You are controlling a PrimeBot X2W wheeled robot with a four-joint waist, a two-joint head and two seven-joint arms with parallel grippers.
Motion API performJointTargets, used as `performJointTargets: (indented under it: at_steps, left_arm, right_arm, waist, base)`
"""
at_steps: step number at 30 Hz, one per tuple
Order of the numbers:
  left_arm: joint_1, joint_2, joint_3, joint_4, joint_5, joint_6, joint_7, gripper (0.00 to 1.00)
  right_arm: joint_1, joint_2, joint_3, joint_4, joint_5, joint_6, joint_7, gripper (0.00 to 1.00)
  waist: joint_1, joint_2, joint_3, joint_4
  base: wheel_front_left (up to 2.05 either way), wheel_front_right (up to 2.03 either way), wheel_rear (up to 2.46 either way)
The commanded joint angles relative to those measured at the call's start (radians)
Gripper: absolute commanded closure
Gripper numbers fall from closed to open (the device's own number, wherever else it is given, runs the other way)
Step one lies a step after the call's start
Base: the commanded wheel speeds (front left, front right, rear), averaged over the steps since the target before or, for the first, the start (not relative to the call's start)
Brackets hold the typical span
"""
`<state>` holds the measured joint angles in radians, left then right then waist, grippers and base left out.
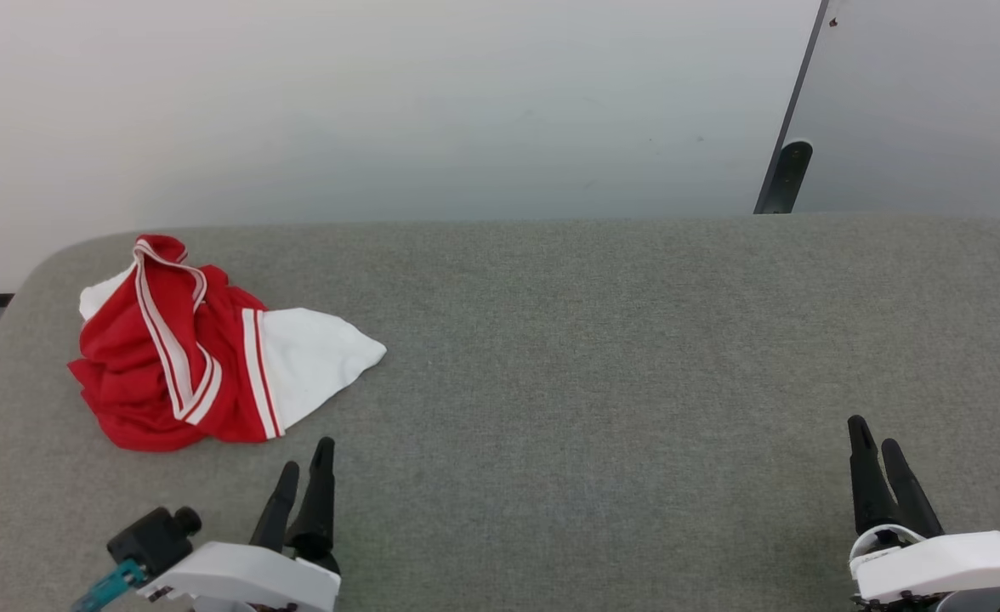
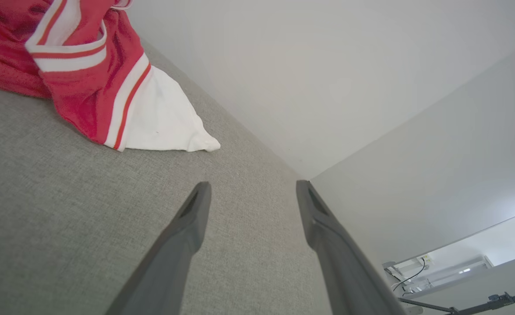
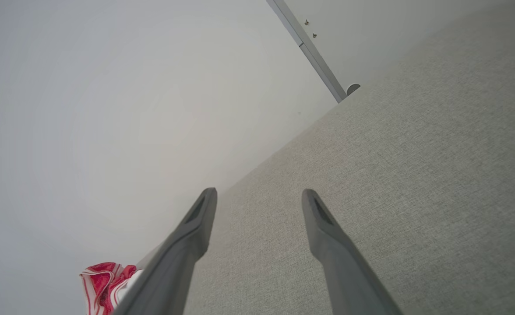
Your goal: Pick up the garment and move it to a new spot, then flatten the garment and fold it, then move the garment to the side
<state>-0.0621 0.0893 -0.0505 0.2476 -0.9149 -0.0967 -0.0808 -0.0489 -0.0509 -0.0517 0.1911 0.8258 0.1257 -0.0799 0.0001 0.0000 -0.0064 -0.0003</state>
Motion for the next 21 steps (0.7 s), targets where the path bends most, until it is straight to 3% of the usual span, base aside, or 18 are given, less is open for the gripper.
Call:
performJointTargets:
  at_steps: [1,13,21]
  left_arm:
    - [-0.021,0.005,-0.003,-0.016,0.037,0.002,-0.008,0.00]
    - [-0.009,0.021,-0.027,-0.068,0.303,0.026,-0.045,0.00]
    - [-0.003,0.031,-0.044,-0.091,0.412,0.042,-0.066,0.00]
  right_arm:
    - [-0.004,0.000,0.001,-0.017,-0.040,0.004,-0.009,0.00]
    - [-0.003,0.001,-0.007,-0.013,-0.225,0.004,-0.046,0.00]
    - [-0.004,0.001,-0.004,-0.008,-0.309,0.004,-0.068,0.00]
  waist:
    - [-0.0001,0.0000,0.000,0.000]
    - [-0.0001,0.0000,-0.003,0.002]
    - [-0.0001,0.0000,-0.005,0.002]
  base:
    - [0.00,0.00,0.00]
    - [0.00,0.00,0.00]
    - [0.00,0.00,0.00]
